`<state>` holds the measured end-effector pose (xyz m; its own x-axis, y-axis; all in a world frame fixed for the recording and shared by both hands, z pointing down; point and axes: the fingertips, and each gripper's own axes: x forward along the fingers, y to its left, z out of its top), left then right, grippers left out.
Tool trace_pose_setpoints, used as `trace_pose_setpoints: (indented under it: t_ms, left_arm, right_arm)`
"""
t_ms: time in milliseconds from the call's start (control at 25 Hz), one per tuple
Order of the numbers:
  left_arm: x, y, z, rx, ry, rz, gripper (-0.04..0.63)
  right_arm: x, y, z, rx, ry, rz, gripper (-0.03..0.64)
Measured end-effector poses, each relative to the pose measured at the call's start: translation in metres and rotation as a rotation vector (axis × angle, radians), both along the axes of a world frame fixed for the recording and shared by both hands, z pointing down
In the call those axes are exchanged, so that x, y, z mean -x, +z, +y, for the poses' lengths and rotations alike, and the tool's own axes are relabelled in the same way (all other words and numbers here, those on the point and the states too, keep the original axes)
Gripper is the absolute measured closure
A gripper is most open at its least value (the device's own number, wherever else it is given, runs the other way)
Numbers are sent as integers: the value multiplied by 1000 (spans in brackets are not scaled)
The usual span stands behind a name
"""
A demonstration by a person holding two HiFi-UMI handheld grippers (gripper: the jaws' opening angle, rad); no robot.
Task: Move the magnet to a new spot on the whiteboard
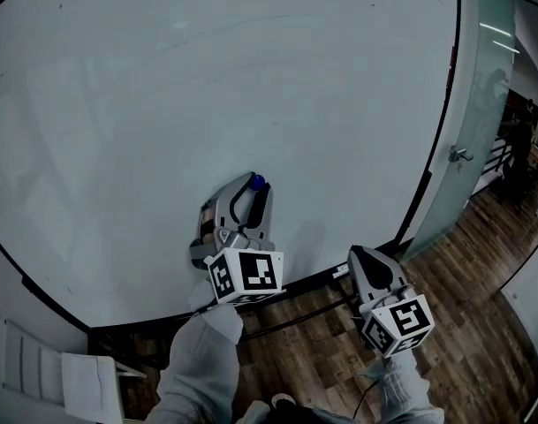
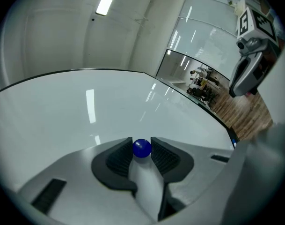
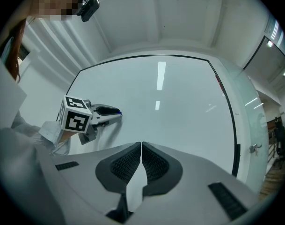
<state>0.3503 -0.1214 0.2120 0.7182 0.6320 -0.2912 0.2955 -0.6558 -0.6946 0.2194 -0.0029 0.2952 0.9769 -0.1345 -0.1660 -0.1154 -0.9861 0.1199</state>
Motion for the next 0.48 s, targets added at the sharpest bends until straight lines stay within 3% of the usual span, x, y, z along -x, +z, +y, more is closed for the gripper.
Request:
trace_pose_setpoints:
  t_ms: [480]
  left_arm:
    - [-7, 2, 5, -89, -88, 40, 469]
  right_arm:
    - [-7, 3, 3, -5, -22, -8, 584]
